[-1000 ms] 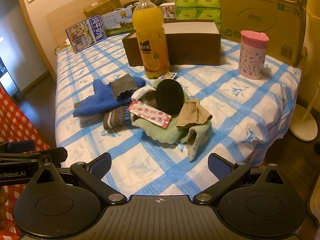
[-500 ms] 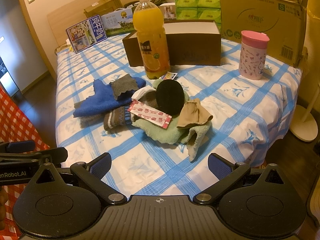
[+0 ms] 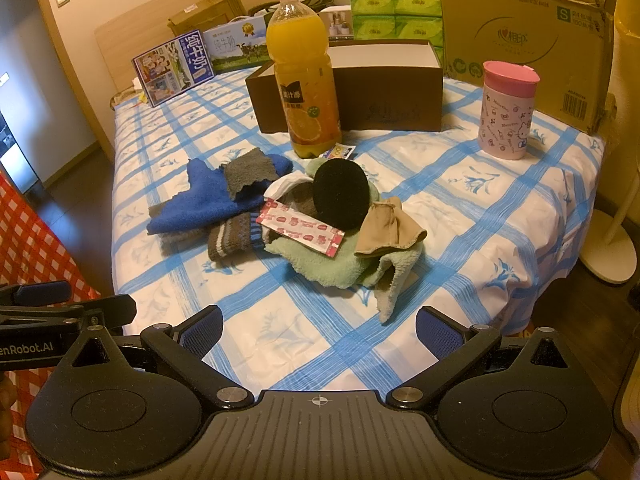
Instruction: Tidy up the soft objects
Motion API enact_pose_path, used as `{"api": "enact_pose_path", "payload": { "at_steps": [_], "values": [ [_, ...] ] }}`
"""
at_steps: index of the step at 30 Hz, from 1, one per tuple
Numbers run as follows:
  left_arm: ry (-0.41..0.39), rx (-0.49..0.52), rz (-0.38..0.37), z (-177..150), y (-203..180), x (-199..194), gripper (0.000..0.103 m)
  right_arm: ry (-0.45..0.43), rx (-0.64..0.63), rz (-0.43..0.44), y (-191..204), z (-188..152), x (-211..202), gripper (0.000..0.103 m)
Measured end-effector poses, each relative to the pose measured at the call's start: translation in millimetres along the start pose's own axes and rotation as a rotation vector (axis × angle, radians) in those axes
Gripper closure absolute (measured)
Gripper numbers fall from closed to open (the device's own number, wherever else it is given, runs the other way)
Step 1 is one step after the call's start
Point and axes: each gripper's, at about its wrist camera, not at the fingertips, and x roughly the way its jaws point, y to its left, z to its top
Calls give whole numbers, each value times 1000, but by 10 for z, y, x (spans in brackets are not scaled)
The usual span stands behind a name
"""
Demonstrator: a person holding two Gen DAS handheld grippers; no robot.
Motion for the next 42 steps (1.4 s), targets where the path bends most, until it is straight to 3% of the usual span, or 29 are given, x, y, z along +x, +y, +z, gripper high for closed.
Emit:
{"api": "enact_pose_path", "payload": {
  "at_steps": [20,28,42],
  "values": [
    [3,0,4,1,31,41,9,-15,-5,9,43,74,-24,1],
    [12,-4,1,44,66,185,9,-101,-25,77,-53,37,98,1],
    [-4,24,-21,193,117,533,16,-168,-132,128,-65,222,494,35]
  ]
}}
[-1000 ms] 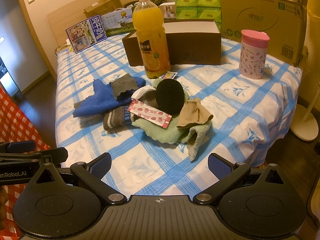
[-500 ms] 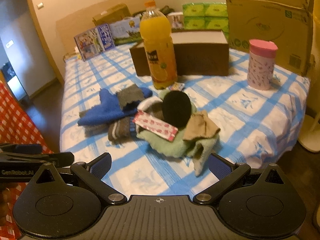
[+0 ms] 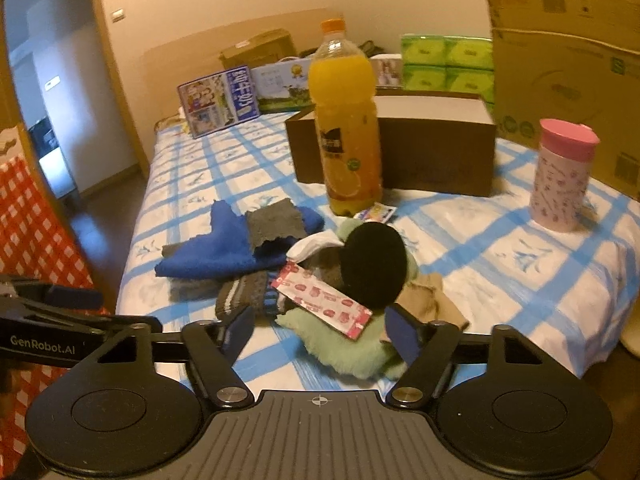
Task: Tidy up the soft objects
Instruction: 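Grasp the red-and-white printed packet with the right gripper while the left tool reaches the blue towel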
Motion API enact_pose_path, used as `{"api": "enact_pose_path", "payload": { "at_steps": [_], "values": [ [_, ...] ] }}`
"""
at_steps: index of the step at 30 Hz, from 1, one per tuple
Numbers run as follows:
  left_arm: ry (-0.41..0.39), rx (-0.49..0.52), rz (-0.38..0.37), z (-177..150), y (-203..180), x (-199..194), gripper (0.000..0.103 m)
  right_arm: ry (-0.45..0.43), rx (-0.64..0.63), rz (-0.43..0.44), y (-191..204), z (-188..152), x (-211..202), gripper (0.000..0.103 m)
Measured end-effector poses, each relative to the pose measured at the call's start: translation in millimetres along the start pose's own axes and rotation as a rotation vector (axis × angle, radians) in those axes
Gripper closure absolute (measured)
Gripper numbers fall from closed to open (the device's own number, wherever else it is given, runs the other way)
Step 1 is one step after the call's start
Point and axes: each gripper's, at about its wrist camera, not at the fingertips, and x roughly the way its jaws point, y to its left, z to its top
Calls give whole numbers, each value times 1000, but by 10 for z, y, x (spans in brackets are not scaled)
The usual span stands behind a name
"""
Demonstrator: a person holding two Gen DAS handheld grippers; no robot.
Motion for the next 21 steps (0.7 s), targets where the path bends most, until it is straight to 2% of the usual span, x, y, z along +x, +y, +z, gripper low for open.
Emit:
{"api": "enact_pose_path", "payload": {
  "at_steps": [7,13,21],
  "values": [
    [1,4,-17,77,16,212,20,16,-97,19,17,-8,290,54],
    [25,-2,-18,135,51,418,26,27,-196,16,19,-17,522,57],
    [69,-11,-25,160,76,675,26,78,-289,13,-15,-63,840,57]
  ]
}}
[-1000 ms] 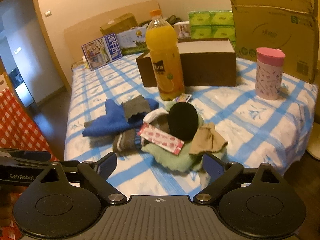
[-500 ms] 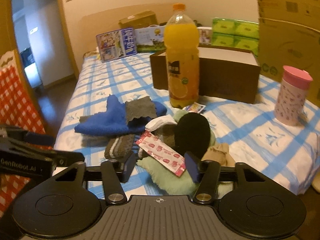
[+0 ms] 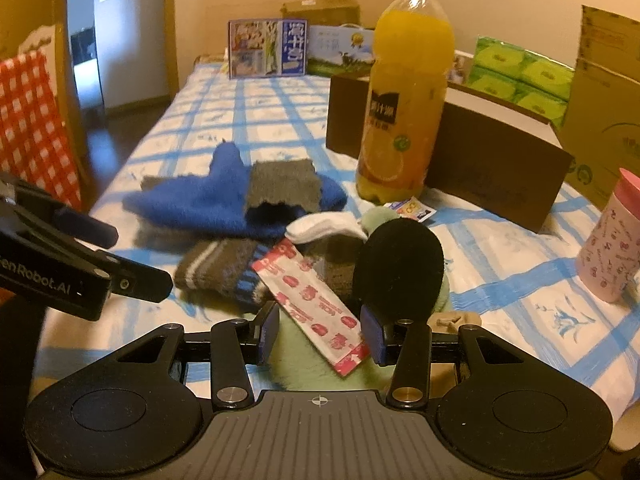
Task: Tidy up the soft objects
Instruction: 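Grasp the red-and-white printed packet with the right gripper while the left tool reaches the blue towel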
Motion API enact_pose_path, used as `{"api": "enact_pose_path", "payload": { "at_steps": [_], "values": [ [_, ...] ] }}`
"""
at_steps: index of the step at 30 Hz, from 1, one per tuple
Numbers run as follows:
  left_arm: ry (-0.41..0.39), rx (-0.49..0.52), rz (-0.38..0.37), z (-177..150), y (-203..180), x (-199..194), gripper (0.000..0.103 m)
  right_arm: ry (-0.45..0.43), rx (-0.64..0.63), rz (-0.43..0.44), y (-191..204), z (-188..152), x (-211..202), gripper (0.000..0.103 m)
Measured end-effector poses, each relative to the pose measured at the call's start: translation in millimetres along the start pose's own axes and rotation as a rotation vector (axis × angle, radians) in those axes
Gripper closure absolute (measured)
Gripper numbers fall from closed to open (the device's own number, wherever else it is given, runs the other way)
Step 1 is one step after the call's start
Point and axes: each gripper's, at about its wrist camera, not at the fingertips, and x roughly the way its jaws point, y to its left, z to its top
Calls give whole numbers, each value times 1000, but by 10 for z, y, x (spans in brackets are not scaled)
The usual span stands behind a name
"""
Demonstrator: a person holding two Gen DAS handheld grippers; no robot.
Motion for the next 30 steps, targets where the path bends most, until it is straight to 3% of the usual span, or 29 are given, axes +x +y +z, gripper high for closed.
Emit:
{"api": "enact_pose_path", "payload": {
  "at_steps": [9,19,30],
  "values": [
    [33,-8,3,43,38,190,26,32,-120,-2,89,-37,247,58],
    [44,-12,2,46,52,212,27,28,-167,1,146,-62,233,76],
    [4,25,-3,153,0,107,28,-38,41,25,-45,143,-82,77]
  ]
}}
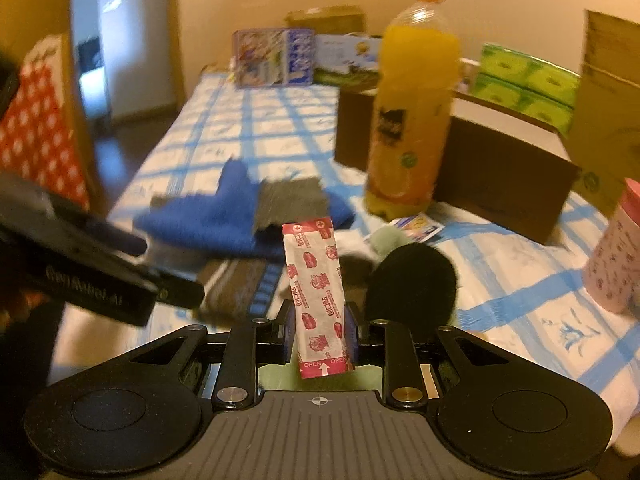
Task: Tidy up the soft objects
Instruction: 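Grasp the blue towel with the left gripper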
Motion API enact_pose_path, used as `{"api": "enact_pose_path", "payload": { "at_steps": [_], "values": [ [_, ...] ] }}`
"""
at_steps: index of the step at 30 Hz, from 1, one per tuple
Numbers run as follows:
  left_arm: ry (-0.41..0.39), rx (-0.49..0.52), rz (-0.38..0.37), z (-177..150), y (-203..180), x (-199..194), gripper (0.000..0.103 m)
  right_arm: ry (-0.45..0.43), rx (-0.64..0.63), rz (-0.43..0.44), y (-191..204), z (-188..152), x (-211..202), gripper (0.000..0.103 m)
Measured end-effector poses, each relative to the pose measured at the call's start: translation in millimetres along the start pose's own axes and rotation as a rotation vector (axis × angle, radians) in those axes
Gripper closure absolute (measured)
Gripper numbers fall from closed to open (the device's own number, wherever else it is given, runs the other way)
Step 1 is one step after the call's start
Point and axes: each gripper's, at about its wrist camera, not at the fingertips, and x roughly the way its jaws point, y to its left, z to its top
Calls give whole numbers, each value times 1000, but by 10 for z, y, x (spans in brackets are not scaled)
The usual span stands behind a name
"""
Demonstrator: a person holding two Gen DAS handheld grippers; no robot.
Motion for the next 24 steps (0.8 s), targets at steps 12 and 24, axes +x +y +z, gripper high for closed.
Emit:
{"api": "enact_pose_path", "payload": {
  "at_steps": [12,24],
  "values": [
    [-93,56,-40,437,-39,169,36,-22,166,-96,-449,205,-149,77],
    [-56,253,31,299,-153,594,35,0,263,-119,-675,113,-138,77]
  ]
}}
